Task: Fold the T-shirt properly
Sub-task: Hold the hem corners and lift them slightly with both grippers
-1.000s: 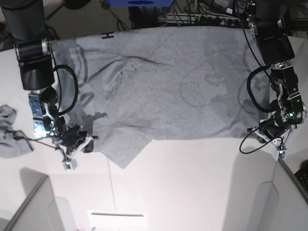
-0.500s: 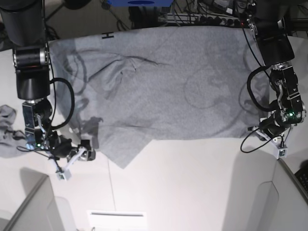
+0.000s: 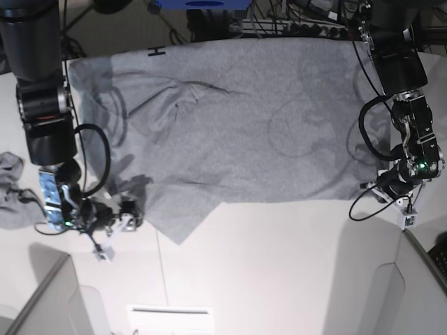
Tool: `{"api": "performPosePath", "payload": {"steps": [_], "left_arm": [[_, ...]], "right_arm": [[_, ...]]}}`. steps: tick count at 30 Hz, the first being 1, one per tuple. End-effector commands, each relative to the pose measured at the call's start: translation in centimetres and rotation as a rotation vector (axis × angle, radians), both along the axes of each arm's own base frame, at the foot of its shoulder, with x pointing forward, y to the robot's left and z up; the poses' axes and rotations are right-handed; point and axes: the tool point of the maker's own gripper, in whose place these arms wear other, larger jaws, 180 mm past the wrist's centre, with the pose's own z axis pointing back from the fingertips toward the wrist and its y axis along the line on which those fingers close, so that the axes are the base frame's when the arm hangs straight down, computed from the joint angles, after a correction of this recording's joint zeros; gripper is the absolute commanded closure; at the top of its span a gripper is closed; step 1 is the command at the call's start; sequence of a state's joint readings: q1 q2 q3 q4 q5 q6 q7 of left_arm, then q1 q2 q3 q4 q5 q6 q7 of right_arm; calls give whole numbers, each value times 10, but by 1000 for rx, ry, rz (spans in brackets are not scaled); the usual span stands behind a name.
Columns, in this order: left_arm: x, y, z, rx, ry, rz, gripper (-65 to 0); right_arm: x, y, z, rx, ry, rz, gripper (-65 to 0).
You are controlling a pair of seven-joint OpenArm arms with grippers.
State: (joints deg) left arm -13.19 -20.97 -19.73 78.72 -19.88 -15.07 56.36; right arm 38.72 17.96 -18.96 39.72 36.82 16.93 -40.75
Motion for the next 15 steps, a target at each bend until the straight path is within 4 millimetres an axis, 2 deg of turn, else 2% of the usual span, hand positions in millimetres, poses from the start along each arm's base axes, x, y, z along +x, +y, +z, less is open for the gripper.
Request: {"api": "performPosePath", "payload": {"steps": [1, 6, 15], "left_arm": [[11, 7, 19, 18, -58, 0, 0], [10, 7, 18, 18, -56, 0, 0], [10, 6, 18, 18, -54, 0, 0]], "right_arm": [[22, 3, 27, 18, -75, 5, -453], [23, 9, 27, 21, -74, 12, -453], [20, 8, 23, 18, -64, 9, -453]]}}
